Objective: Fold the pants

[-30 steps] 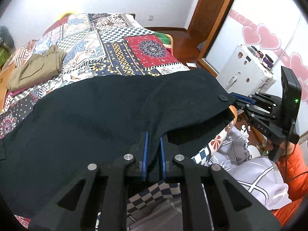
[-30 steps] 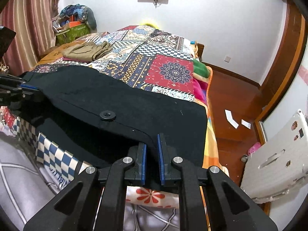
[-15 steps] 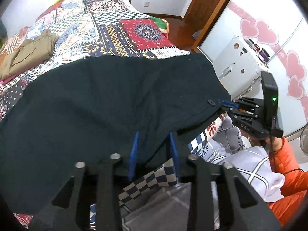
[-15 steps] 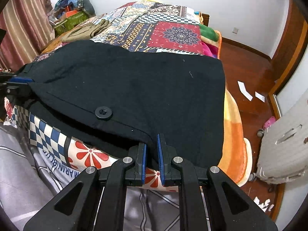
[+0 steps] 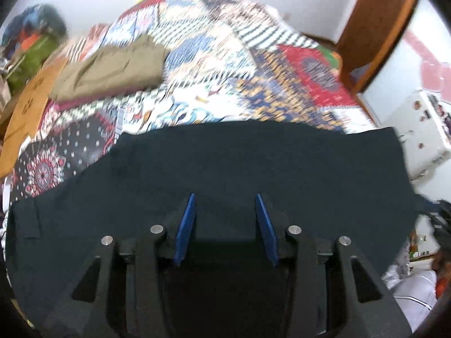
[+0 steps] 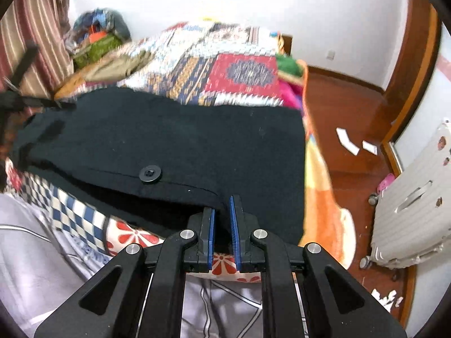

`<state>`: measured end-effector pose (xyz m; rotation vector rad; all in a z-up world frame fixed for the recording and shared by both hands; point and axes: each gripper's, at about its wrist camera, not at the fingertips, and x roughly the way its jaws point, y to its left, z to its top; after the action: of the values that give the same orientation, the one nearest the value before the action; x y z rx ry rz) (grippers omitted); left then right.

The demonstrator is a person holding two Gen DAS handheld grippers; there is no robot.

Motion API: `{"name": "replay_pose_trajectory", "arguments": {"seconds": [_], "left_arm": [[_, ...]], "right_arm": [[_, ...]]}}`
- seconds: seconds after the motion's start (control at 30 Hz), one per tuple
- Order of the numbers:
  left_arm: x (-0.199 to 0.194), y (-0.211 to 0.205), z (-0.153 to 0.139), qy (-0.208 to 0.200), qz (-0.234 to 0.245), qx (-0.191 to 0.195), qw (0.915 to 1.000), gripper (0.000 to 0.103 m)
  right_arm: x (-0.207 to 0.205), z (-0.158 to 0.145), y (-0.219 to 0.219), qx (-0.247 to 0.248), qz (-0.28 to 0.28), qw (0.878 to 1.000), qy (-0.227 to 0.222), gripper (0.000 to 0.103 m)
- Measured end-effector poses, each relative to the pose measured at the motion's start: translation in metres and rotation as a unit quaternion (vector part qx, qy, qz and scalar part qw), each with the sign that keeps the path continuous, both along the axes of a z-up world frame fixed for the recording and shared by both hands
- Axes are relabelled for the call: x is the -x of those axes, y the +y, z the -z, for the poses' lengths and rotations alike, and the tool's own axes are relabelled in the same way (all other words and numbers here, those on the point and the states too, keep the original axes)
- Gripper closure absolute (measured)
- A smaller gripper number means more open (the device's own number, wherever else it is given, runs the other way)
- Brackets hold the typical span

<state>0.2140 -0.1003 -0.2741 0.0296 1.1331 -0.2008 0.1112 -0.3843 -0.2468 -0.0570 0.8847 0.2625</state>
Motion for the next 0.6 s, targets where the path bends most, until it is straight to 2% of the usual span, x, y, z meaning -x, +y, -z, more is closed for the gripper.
{"name": "replay_pose_trajectory", "arguments": {"seconds": [0.13,0.27,0.43,0.53,0.6], "left_arm": [[0.004,-0.003,0.002,-0.020,0.012,-0.015,0.9996,0.059],[0.005,0.001,0.005,-0.020,0.010,-0.006,0.9997,0.059],[0.007,-0.001,0.005,-0.021,0.009,-0.001,0.9997,0.059],[0.007,-0.001,0.005,-0.024,0.010,-0.002,0.9996,0.058],[0.008,0.001,0.005,-0.025,0.009,0.000,0.9996,0.057]], "right_arm": [[0.008,-0.006,-0.003,0.010,-0.003,1.000,-0.005,0.094],[-0.002,0.025,0.002,0.025,-0.014,0.998,0.049,0.094],[-0.006,0.036,0.002,0.034,-0.021,0.997,0.065,0.095],[-0.005,0.033,-0.008,0.018,-0.019,0.997,0.075,0.090],[-0.004,0.029,-0.012,0.026,-0.014,0.997,0.077,0.082]]}}
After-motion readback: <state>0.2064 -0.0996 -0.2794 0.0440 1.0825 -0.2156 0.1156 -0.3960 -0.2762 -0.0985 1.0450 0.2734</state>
